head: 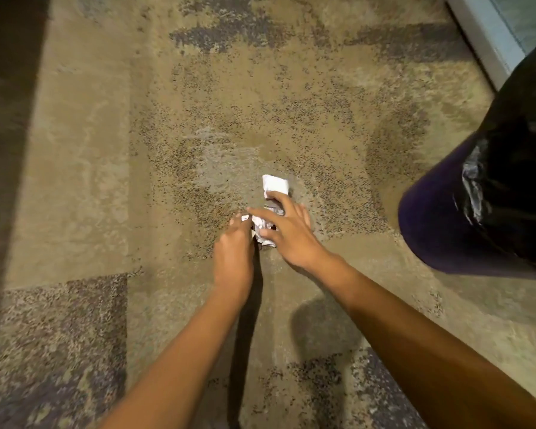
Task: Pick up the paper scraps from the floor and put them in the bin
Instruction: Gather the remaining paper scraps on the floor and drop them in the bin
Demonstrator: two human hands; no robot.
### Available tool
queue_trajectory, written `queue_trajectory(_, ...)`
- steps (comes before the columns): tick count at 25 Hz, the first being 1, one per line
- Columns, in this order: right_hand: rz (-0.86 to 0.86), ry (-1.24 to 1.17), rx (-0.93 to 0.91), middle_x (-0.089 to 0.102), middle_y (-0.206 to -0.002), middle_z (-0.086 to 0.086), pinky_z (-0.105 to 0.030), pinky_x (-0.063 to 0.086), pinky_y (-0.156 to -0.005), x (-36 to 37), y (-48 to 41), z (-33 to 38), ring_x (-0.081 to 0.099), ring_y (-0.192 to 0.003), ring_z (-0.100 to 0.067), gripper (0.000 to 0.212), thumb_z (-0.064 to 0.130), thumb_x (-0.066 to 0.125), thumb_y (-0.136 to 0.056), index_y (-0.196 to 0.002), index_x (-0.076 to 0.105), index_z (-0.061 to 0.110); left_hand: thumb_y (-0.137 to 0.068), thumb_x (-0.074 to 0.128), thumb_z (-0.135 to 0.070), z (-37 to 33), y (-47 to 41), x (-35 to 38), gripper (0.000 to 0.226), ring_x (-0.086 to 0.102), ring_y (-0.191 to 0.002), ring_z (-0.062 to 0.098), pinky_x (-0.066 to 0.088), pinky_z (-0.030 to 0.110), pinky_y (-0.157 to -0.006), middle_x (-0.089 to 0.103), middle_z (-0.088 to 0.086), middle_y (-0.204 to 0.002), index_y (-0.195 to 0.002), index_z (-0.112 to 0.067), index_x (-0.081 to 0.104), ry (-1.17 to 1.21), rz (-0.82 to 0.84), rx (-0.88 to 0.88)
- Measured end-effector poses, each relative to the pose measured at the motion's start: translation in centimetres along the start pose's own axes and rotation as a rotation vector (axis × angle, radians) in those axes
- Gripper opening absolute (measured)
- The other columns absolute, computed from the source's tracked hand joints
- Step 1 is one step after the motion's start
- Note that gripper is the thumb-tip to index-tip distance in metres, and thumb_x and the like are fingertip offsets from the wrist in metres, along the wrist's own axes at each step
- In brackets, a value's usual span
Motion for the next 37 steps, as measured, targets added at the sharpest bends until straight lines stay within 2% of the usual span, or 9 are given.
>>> queue_trajectory(6, -0.083, -0.069, 0.043, 0.034, -0.148, -0.008, -0.047, 0.033, -0.11, 2.2, 4.3, 0.8, 0.033, -0.136, -0.029, 0.06, 0.004, 0.061, -0.086, -0.139, 0.044, 0.026, -0.092, 0.052, -0.004, -0.4, 1.9, 0.1, 0.022, 0.064, -0.067, 0.023, 0.034, 0.026, -0.05, 0.066, 0.009, -0.091, -0.111, -0.012, 0.058, -0.001, 0.028, -0.06)
queue_trajectory(11, -0.164, 0.189, 0.224, 0.025, -0.155, -0.008, -0.038, 0.04, -0.108, 3.2, 9.0, 1.9, 0.02, -0.145, -0.027, 0.065, -0.008, 0.048, -0.087, -0.143, 0.037, 0.023, -0.09, 0.054, 0.001, -0.7, 5.1, 0.0, 0.026, 0.065, -0.068, 0.017, 0.043, 0.021, -0.052, 0.069, 0.007, -0.093, -0.109, -0.014, 0.062, 0.036, 0.096, -0.058)
queue_trajectory(17, -0.173, 0.084, 0.28, 0.052, -0.131, -0.013, -0.042, 0.048, -0.097, 0.3, 12.2, 0.8, 0.054, -0.114, -0.031, 0.039, -0.006, 0.05, -0.089, -0.122, 0.062, 0.013, -0.083, 0.062, 0.001, 0.8, 7.5, -2.8, 0.038, 0.069, -0.08, 0.022, 0.055, 0.028, -0.071, 0.073, 0.011, -0.098, -0.117, -0.015, 0.066, 0.174, 0.125, -0.231)
queue_trajectory(20, -0.324, -0.014, 0.28, 0.055, -0.125, 0.013, -0.028, 0.053, -0.091, -3.0, 14.7, 0.7, 0.058, -0.101, -0.007, 0.036, 0.0, 0.055, -0.09, -0.116, 0.066, 0.023, -0.081, 0.069, -0.004, 0.7, 9.4, -4.6, 0.039, 0.059, -0.055, 0.011, 0.046, 0.011, -0.051, 0.073, 0.011, -0.092, -0.118, -0.017, 0.067, 0.259, 0.106, -0.282)
queue_trajectory(22, -0.478, -0.089, 0.237, 0.06, -0.119, 0.01, -0.023, 0.051, -0.091, -6.4, 16.0, 1.4, 0.059, -0.098, -0.005, 0.037, -0.005, 0.056, -0.088, -0.111, 0.069, 0.021, -0.079, 0.072, -0.008, -0.3, 9.6, -6.3, 0.039, 0.044, -0.044, 0.005, 0.035, 0.008, -0.041, 0.072, 0.007, -0.079, -0.116, -0.019, 0.068, 0.359, 0.058, -0.308)
queue_trajectory(26, -0.896, -0.066, 0.155, 0.066, -0.107, -0.009, -0.001, 0.035, -0.094, -16.0, 19.4, 4.4, 0.057, -0.098, -0.007, 0.04, -0.018, 0.06, -0.078, -0.105, 0.073, 0.009, -0.075, 0.077, -0.019, -8.2, 8.2, -11.5, 0.038, 0.067, -0.076, 0.008, 0.053, 0.021, -0.07, 0.074, -0.005, -0.097, -0.111, -0.028, 0.07, 0.534, 0.002, -0.123)
queue_trajectory(29, -1.128, -0.043, 0.092, 0.066, -0.107, -0.012, -0.004, 0.035, -0.095, -22.6, 21.5, 5.9, 0.056, -0.101, -0.007, 0.039, -0.017, 0.058, -0.078, -0.105, 0.072, 0.006, -0.076, 0.077, -0.021, -16.6, 7.1, -16.3, 0.037, 0.069, -0.073, 0.018, 0.056, 0.031, -0.063, 0.07, -0.012, -0.092, -0.111, -0.033, 0.069, 0.67, -0.044, 0.11)
queue_trajectory(34, -1.377, 0.042, 0.097, 0.065, -0.108, -0.013, -0.011, 0.042, -0.09, -30.2, 23.6, 4.6, 0.056, -0.103, -0.01, 0.039, -0.011, 0.054, -0.076, -0.107, 0.071, 0.007, -0.078, 0.073, -0.011, -29.5, 6.0, -20.5, 0.036, 0.063, -0.101, 0.001, 0.042, 0.009, -0.093, 0.07, -0.01, -0.111, -0.112, -0.021, 0.07, 0.775, -0.095, 0.493)
queue_trajectory(37, -1.362, 0.008, 0.194, 0.062, -0.109, -0.019, 0.001, 0.033, -0.087, -32.6, 23.2, 1.2, 0.055, -0.102, -0.013, 0.038, -0.011, 0.052, -0.078, -0.11, 0.068, 0.002, -0.08, 0.07, -0.006, -34.8, 5.2, -19.2, 0.037, 0.061, -0.11, 0.009, 0.03, 0.0, -0.09, 0.069, -0.002, -0.115, -0.115, -0.015, 0.067, 0.766, -0.063, 0.569)
Point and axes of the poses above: each hand's wrist, its own y-axis away from the middle knuckle, its own x-axis out of the palm, z = x × y, the point moved 7 cm from there along -y, towards the middle knuckle
